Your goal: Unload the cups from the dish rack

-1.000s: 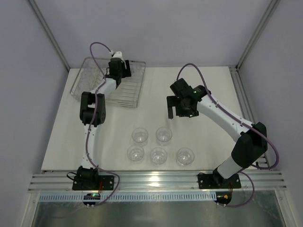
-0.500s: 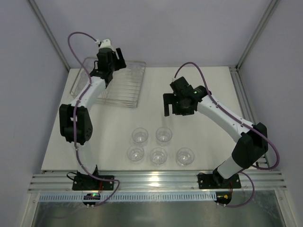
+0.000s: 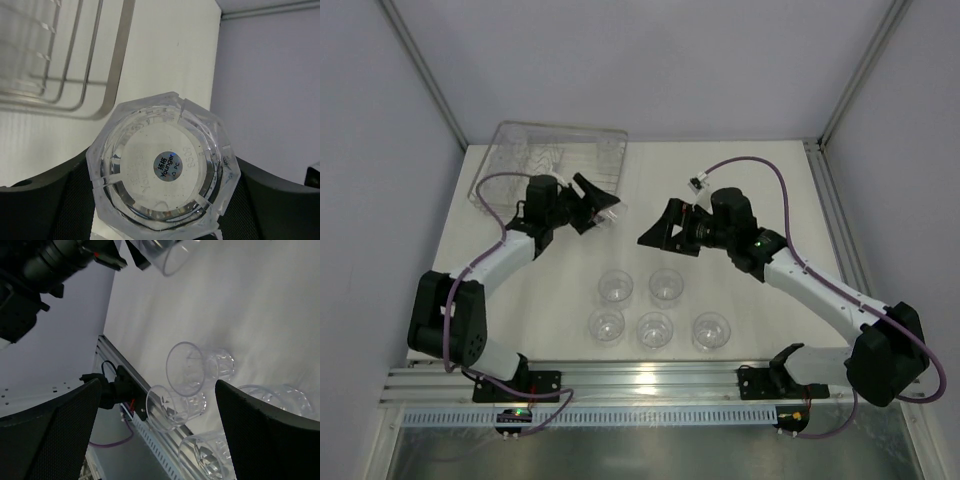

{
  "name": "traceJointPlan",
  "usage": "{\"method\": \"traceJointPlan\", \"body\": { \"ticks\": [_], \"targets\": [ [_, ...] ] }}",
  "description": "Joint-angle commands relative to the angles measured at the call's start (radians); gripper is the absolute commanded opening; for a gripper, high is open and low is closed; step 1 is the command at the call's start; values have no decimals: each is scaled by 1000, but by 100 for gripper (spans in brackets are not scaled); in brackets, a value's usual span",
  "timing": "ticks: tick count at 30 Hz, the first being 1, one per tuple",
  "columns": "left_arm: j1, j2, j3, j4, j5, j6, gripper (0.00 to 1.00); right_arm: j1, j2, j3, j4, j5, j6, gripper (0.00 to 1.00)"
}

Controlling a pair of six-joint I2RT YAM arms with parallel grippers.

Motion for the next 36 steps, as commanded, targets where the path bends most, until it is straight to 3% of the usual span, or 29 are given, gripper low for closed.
{"method": "traceJointPlan", "body": {
  "ticks": [1,4,12,15,16,18,19,21,23,24,26,27,28,29,30,31,34,36],
  "targets": [
    [-59,-102,-119,234,140,-270,0,-4,15,-74,287,-120,147,98],
    [-109,-128,-199,346,146,-379,0,-4,23,-94,316,-117,155,97],
    [-231,-114,-227,376,109,-437,0,-6,54,-82,353,-113,158,93],
    [-266,-94,-213,383,98,-444,0,-4,69,-74,378,-119,168,76],
    [-275,-79,-208,386,98,-450,0,-6,72,-73,384,-120,171,60],
    [-297,-67,-202,408,100,-462,0,-4,75,-73,401,-122,173,42],
    [-303,-58,-201,423,101,-479,0,-4,75,-73,405,-120,173,26],
    [-317,-47,-196,454,101,-491,0,-4,71,-70,401,-110,168,13],
    [-321,-41,-185,455,106,-487,0,-4,66,-59,381,-94,148,8],
    [-323,-39,-179,445,109,-482,5,-4,61,-56,366,-87,142,4],
    [-321,-34,-173,440,100,-479,24,-4,43,-55,355,-60,129,4],
    [-321,-34,-171,426,92,-473,47,-4,34,-53,340,-50,122,4],
    [-321,-33,-165,411,85,-468,59,-4,12,-51,330,-21,115,4],
    [-320,-30,-161,394,63,-459,86,-4,5,-50,317,-7,98,4],
    [-315,-31,-155,379,57,-441,94,-6,-8,-48,286,10,89,4],
    [-311,-30,-141,350,48,-428,100,-4,-18,-41,269,42,78,4],
    [-277,-21,-125,321,29,-407,100,-6,-60,-21,185,105,33,4],
    [-231,-18,-113,307,17,-401,100,-6,-77,10,41,208,-12,4]
  ]
}}
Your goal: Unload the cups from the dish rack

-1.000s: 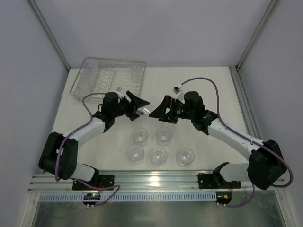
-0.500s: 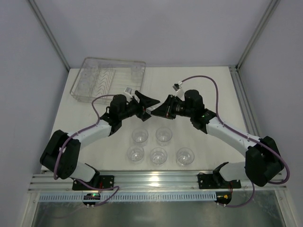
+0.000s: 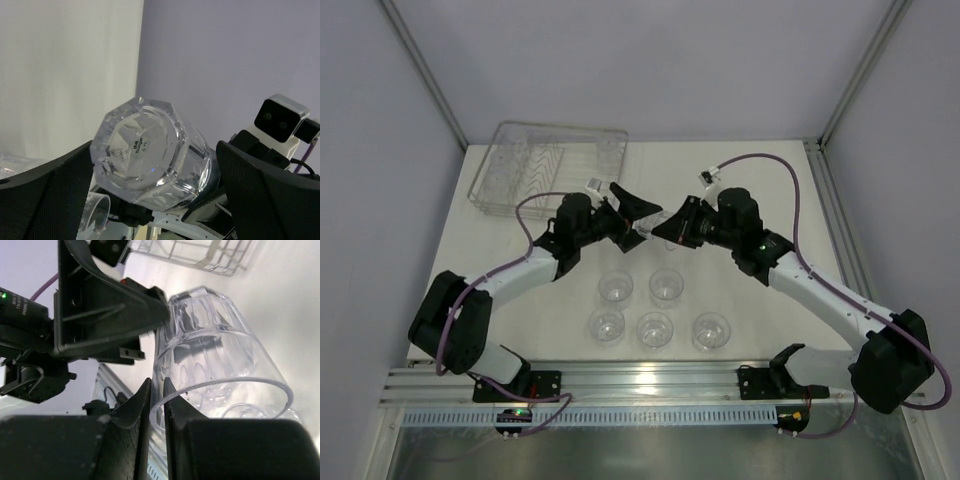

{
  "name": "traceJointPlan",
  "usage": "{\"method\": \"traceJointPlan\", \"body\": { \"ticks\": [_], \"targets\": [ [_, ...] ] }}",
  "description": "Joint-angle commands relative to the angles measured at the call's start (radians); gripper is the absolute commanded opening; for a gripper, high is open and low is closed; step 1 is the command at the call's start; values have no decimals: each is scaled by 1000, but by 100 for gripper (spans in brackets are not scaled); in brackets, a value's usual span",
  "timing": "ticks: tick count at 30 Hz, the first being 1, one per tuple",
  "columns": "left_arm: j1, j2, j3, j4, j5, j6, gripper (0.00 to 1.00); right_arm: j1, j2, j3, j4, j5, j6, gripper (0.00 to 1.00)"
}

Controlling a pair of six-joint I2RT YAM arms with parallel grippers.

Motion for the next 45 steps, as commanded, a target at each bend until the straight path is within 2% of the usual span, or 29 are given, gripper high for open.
{"method": "traceJointPlan", "body": {
  "ticks": [1,4,5,6,8,9,11,16,21,26,32,41,42,43,45],
  "targets": [
    [78,10,56,-36,-26,71,100,1,-58,129,-206,201,-106,4],
    [148,7,90,-85,-29,157,100,3,-33,260,-491,429,-182,4],
    [167,6,108,-154,-32,185,100,3,-16,297,-568,477,-198,4],
    [194,6,146,-194,-35,221,100,3,30,365,-719,566,-213,4],
    [214,9,208,-283,-73,365,100,3,84,410,-847,625,-264,4],
    [230,13,238,-386,-92,422,100,3,107,421,-942,643,-278,4],
    [236,45,346,-546,-161,580,100,3,167,406,-1018,645,-302,4],
    [239,157,595,-734,-331,858,100,4,169,209,-975,532,-295,4],
    [239,317,777,-818,-446,1082,100,7,141,135,-943,465,-293,4],
    [243,441,919,-840,-477,1160,100,12,158,127,-945,429,-310,4],
    [245,570,1005,-825,-477,1226,100,32,175,142,-945,392,-319,4],
    [245,687,1055,-670,-486,1305,100,101,213,191,-965,318,-336,4],
    [245,696,1055,-633,-486,1306,100,112,216,196,-966,317,-333,6],
    [245,705,1058,-615,-485,1311,100,112,224,196,-969,317,-333,17],
    [245,739,1068,-590,-489,1311,100,118,228,196,-975,318,-333,21]
  ]
}}
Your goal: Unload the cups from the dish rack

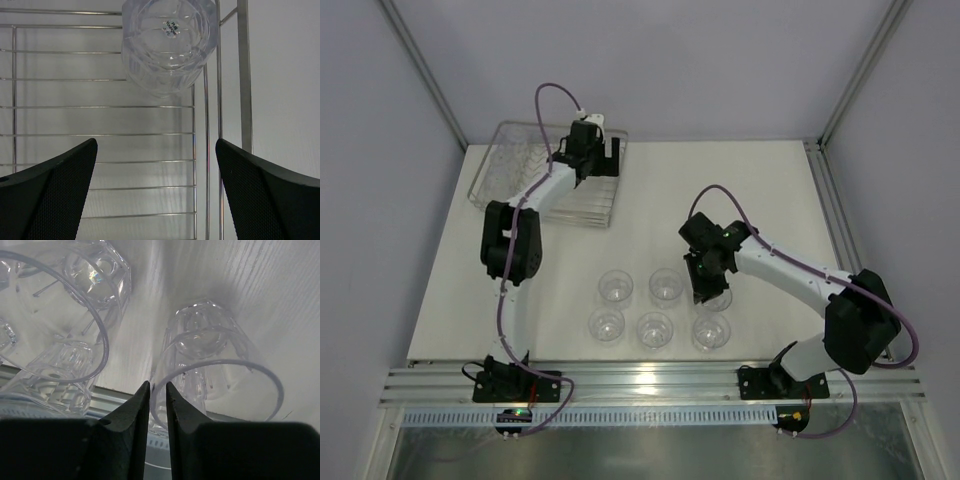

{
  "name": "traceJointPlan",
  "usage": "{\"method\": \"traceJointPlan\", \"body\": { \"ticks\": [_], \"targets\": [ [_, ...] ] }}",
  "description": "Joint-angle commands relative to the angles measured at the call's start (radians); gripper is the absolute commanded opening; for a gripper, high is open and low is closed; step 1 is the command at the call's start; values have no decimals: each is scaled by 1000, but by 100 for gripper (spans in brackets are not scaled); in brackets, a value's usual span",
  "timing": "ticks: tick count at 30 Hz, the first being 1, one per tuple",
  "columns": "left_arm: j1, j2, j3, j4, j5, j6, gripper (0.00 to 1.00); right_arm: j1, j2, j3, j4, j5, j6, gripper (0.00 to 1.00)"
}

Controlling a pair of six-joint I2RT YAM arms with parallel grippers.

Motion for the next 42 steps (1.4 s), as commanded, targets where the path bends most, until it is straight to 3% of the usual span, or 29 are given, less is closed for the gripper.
{"method": "traceJointPlan", "body": {
  "ticks": [1,7,8,13,19,24,30,32,33,35,36,38,39,42],
  "targets": [
    [4,46,59,134,-18,37,100,11,9,40,-22,-14,-8,24],
    [5,145,148,171,-32,21,100,10,13,74,-60,11,-16,52],
    [5,152,154,196,-33,21,100,11,11,82,-72,12,-17,61],
    [-5,181,158,313,-90,40,100,11,-9,132,-95,0,-40,77],
    [-13,254,209,422,-75,41,100,10,3,198,-115,-9,-63,82],
    [-25,302,184,610,-67,2,100,11,32,252,-121,-20,-91,83],
    [-25,363,203,714,-108,-33,99,10,62,284,-128,-26,-108,83],
    [-24,374,220,717,-108,-64,90,10,60,286,-128,-25,-114,83],
    [-21,379,221,717,-102,-73,72,8,59,287,-129,-20,-116,83],
    [-21,374,220,706,-93,-85,49,5,60,292,-129,-21,-119,82],
    [-19,360,209,700,-95,-87,27,7,59,292,-129,-21,-119,82],
    [-19,336,189,691,-113,-85,8,5,54,293,-121,-23,-117,82],
    [-19,313,147,692,-124,-84,0,4,51,293,-117,-23,-117,82],
    [-19,201,62,711,-164,-71,0,4,32,303,-91,-32,-113,82]
  ]
}}
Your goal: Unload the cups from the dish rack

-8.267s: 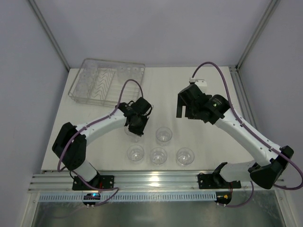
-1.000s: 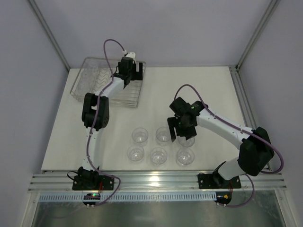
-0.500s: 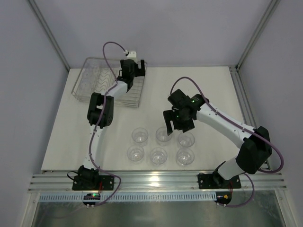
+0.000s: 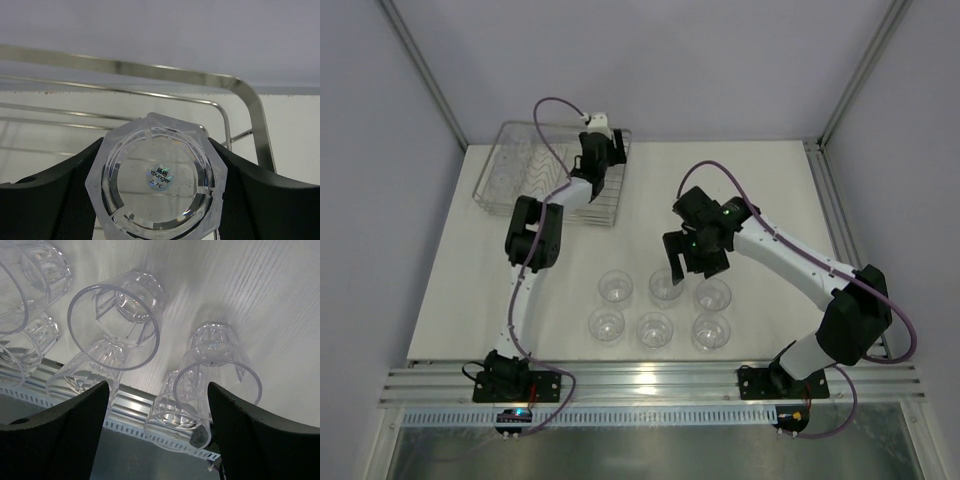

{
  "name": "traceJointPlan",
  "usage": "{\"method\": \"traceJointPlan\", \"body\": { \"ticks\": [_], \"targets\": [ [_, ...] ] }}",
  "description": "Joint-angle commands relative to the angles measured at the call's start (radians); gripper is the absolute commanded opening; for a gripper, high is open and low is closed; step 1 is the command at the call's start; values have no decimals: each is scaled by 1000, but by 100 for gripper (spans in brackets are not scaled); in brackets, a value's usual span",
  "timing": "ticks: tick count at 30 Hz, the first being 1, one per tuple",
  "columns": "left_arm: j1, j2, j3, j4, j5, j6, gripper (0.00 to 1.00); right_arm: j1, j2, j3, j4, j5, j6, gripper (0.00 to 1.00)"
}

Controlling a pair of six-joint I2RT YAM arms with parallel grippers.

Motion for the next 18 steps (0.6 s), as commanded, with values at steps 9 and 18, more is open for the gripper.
{"method": "traceJointPlan", "body": {
  "ticks": [9,18],
  "targets": [
    [7,-612,-417,21,-74,-268,0,-26,-129,71,258,-150,28,82],
    [10,-936,-868,148,307,-840,0,-95,-254,-101,667,-400,223,82]
  ]
}}
